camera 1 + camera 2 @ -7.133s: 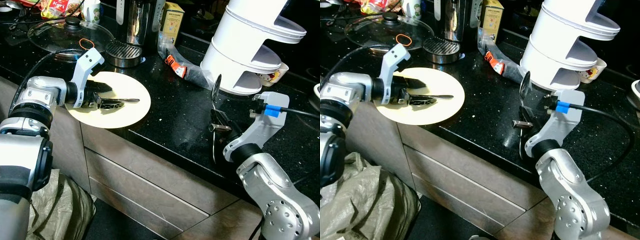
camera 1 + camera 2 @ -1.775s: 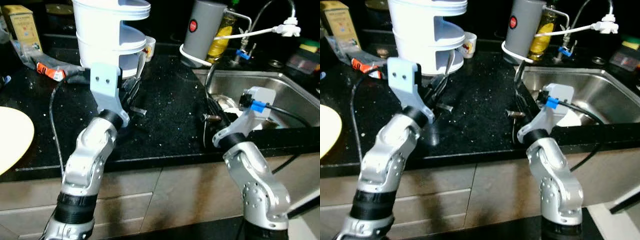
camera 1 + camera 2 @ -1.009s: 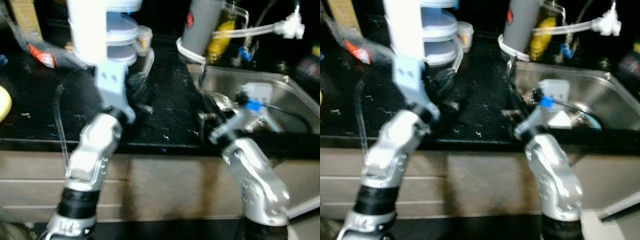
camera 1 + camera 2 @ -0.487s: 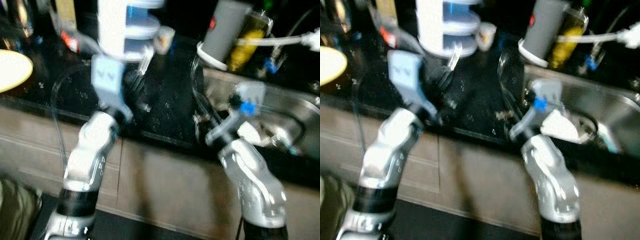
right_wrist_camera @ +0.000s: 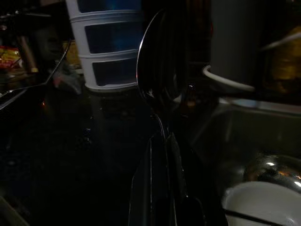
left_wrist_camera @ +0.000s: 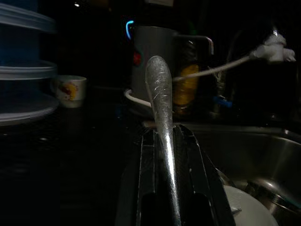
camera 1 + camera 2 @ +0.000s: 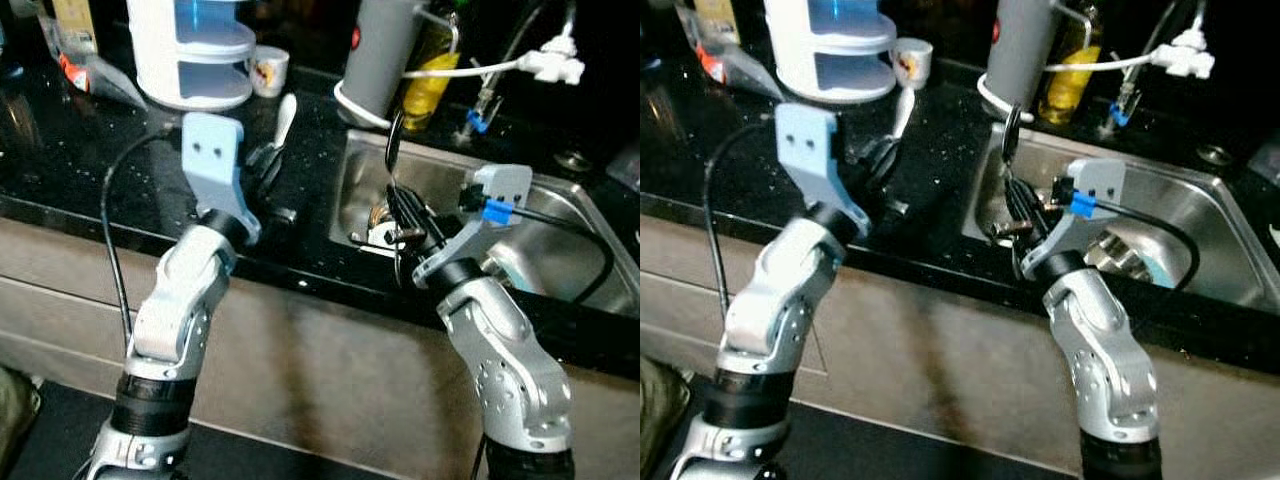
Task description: Kitchen organization
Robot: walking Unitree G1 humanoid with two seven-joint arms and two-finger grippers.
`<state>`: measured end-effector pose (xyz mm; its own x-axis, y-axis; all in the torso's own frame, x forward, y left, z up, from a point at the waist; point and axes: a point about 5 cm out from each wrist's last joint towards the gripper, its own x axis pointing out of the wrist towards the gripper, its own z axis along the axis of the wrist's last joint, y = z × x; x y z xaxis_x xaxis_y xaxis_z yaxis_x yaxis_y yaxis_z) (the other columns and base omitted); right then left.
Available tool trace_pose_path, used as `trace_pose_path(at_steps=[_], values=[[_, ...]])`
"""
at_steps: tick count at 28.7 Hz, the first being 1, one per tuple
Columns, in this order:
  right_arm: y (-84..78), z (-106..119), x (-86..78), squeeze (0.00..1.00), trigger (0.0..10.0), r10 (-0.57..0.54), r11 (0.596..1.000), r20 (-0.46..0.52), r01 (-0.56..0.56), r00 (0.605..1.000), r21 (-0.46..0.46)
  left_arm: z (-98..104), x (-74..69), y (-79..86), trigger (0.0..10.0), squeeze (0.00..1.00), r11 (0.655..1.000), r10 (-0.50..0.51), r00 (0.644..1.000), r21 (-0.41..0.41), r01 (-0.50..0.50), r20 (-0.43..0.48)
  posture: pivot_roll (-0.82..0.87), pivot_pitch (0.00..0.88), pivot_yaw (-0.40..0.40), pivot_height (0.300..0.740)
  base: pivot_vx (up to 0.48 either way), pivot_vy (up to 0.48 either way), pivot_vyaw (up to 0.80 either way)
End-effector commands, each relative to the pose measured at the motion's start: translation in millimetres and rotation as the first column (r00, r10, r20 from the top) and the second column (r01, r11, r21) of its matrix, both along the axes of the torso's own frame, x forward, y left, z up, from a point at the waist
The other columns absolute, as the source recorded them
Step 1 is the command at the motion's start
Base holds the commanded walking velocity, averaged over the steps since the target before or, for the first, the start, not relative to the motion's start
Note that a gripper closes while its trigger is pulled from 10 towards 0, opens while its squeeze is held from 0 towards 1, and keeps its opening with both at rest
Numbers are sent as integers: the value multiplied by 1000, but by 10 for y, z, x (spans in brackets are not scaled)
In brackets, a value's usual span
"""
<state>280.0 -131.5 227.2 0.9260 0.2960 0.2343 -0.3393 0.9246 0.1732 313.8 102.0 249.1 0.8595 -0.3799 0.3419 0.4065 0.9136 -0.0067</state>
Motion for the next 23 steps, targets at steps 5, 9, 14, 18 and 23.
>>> trace_pose_path(at_steps=[5, 9, 14, 18, 23], values=[[-57, 8, 15, 0, 10000, -25, 1000, -1, 25, 1000, 0, 8, -11, -67, 10000, 0, 1000, -23, 1000, 5, 23, 8, 60, 0, -177, 740, 0, -364, 0], [-56, 7, 21, 0, 10000, -27, 1000, -1, 27, 1000, 2, 9, -6, -64, 10000, 0, 1000, -21, 1000, -9, 21, 5, 60, 0, -177, 740, 0, -188, 0], [-60, 4, 25, 0, 10000, -30, 1000, -3, 30, 1000, 3, 12, -6, -62, 10000, 0, 1000, -24, 1000, -18, 24, 7, 59, 0, -176, 740, 0, 0, 0], [-63, 5, 26, 0, 10000, -32, 999, -4, 32, 999, 5, 14, -11, -69, 10000, 0, 999, -29, 1000, -18, 29, 8, 58, 0, -177, 740, 0, 0, 0], [-58, 5, 29, 0, 10000, -31, 1000, -5, 31, 1000, 5, 12, -11, -69, 10000, 0, 999, -30, 1000, -19, 30, 8, 60, 0, -179, 740, 0, 0, 0]])
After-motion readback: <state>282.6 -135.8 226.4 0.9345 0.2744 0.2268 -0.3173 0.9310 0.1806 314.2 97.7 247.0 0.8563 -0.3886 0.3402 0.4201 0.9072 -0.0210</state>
